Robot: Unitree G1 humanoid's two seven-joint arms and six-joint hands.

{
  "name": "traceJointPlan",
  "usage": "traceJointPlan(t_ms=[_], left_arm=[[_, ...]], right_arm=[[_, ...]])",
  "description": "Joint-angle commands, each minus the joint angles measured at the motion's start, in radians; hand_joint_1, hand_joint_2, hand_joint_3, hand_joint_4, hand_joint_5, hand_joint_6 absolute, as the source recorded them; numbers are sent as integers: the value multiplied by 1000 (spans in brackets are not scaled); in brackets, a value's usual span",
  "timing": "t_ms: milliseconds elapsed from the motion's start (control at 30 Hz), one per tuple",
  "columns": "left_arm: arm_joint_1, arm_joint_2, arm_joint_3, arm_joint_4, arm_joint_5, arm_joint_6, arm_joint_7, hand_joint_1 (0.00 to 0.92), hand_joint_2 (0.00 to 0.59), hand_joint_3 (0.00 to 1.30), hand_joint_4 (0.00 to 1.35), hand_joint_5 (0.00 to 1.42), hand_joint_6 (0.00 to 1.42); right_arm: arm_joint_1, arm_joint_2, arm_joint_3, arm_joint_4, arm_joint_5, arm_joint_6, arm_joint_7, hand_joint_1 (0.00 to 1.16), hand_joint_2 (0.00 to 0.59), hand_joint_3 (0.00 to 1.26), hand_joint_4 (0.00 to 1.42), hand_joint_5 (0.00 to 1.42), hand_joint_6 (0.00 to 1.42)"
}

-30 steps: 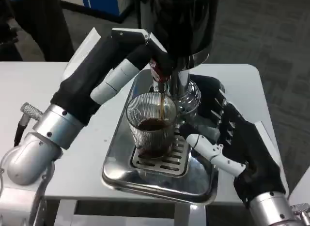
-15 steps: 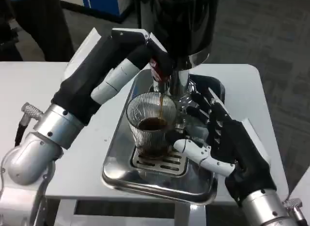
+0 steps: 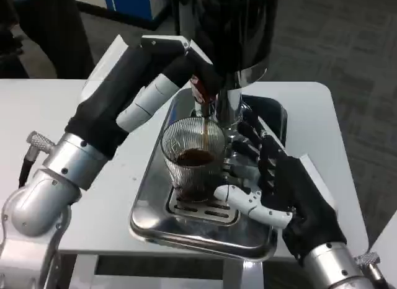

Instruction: Grasp the cup under the faucet to collect the drink, then remove the cup.

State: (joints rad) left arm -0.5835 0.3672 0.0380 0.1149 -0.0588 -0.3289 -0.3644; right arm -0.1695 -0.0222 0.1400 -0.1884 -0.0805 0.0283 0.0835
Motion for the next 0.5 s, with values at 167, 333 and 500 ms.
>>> traceJointPlan(t_ms=[167, 333, 500], left_arm=[[58, 18, 1, 23, 49, 65, 14, 0, 72, 653, 447, 403, 346], [63, 16, 0, 11, 45, 73, 13, 0, 74, 507, 273, 316, 329], [67, 15, 1, 0, 41, 83, 14, 0, 75, 293, 121, 222, 299]], right_arm=[[3, -5, -3, 11, 10, -28, 12, 804, 166, 42, 64, 133, 310], [6, -5, -7, 8, 14, -28, 15, 784, 173, 42, 64, 122, 310], [7, -5, -9, 3, 15, -27, 17, 770, 170, 42, 74, 122, 310]])
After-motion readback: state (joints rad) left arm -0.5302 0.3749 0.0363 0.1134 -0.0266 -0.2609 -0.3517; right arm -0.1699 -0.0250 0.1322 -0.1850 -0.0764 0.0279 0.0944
